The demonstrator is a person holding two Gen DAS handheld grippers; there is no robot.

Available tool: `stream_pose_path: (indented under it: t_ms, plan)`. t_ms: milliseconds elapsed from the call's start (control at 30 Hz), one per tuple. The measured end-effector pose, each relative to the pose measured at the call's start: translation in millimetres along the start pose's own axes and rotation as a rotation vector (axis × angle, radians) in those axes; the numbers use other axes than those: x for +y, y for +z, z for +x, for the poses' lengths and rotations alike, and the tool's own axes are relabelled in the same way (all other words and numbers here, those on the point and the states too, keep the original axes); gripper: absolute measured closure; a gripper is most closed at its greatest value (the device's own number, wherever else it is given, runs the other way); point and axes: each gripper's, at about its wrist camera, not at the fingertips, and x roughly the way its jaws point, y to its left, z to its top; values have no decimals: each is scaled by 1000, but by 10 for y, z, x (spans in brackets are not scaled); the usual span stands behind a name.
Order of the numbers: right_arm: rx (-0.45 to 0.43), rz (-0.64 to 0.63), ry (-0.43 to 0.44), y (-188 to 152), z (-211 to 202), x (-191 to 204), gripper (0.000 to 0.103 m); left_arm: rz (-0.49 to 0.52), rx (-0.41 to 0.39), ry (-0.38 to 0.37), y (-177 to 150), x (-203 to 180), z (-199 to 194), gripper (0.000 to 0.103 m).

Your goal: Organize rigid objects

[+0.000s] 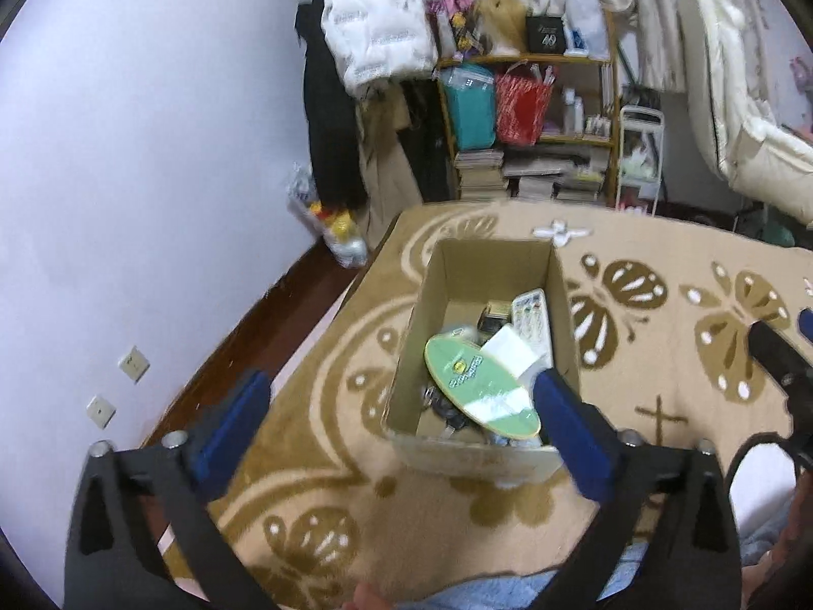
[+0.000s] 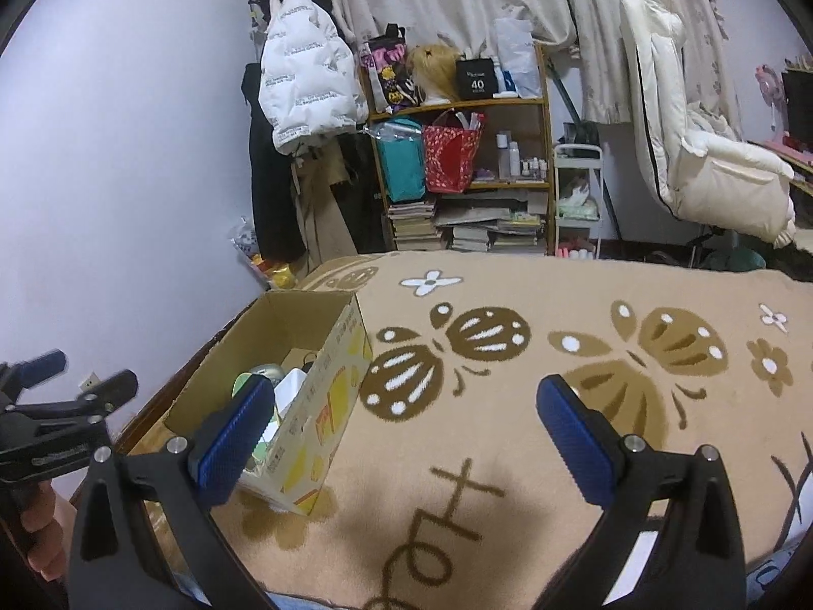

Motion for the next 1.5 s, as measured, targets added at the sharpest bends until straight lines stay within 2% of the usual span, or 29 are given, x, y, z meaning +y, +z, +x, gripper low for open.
stream_pose_path:
  t_ms: [67,133,500,1500]
  plan:
    - [-6,0,0,8,3,-2,0,18,-6,-5,7,-39,-6,0]
    - [-22,-4,-7,4,7,1,0,31,-14,27,6,-76,2,0]
    - [-40,-4,-8,-22,42,-36,0,35,9,-19,-25,-78,73,0]
    - [-14,19,-10,-42,146,-30,0,41,61,-29,-28,-154,250,0]
